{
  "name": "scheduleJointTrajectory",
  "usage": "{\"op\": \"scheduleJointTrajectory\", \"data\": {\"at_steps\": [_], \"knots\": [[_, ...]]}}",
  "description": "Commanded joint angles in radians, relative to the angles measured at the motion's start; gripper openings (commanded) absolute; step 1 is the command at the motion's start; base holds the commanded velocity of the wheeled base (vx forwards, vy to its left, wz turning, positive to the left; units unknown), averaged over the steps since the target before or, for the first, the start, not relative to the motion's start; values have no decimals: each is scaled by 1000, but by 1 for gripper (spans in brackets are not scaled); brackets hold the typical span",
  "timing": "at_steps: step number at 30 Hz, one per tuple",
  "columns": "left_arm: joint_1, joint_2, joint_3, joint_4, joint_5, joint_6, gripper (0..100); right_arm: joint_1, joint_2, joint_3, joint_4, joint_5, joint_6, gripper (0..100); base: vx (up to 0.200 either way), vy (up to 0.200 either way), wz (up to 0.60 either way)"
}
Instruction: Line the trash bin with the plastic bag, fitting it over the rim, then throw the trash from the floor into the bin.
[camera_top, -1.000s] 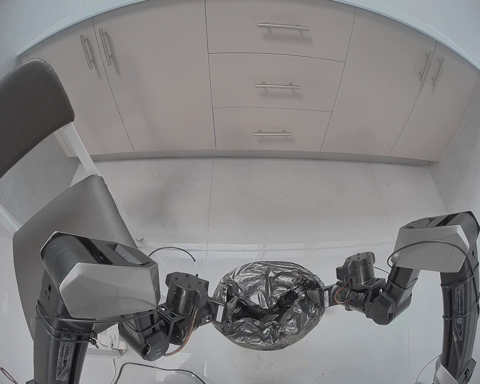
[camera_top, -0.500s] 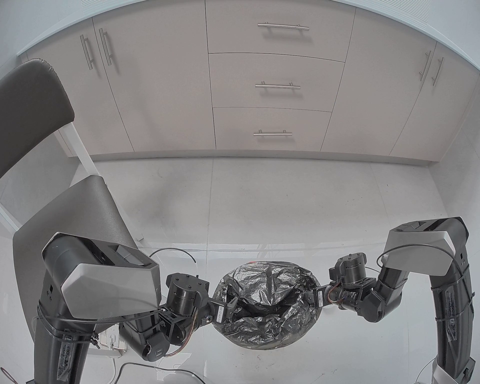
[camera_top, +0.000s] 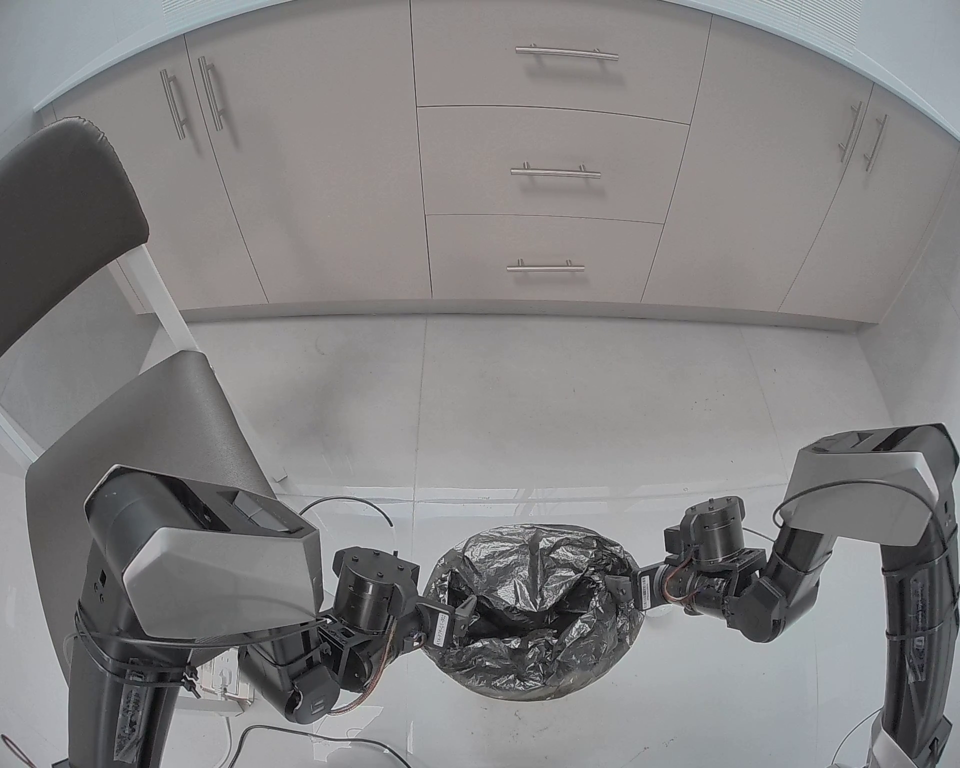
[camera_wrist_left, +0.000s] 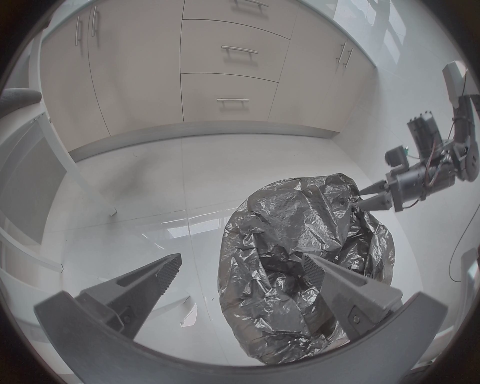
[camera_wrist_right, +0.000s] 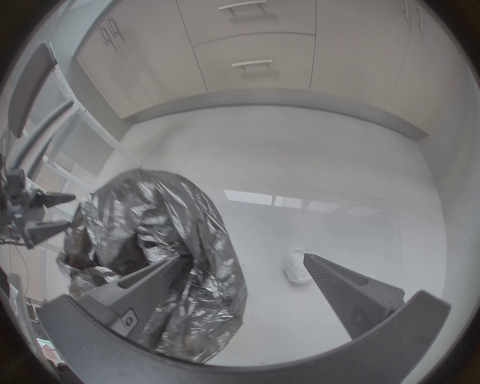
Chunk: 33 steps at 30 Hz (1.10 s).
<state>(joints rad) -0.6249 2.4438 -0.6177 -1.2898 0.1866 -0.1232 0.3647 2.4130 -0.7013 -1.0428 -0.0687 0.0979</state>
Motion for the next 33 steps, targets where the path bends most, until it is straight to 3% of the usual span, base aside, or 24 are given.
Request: {"op": "scheduleJointTrajectory", "data": {"at_steps": [1,7,21,33], "knots": [[-4,0,-1,0,1,-1,100,25,-193,83,10,40,3,100,0,0,0],[-4,-2,-1,-2,1,-1,100,51,-222,72,33,47,-1,100,0,0,0],[-4,-5,18,-17,-6,0,100,71,-35,-339,311,46,-7,100,0,0,0],[-7,-3,16,-17,-6,2,100,80,26,-458,440,47,-7,100,0,0,0]]}}
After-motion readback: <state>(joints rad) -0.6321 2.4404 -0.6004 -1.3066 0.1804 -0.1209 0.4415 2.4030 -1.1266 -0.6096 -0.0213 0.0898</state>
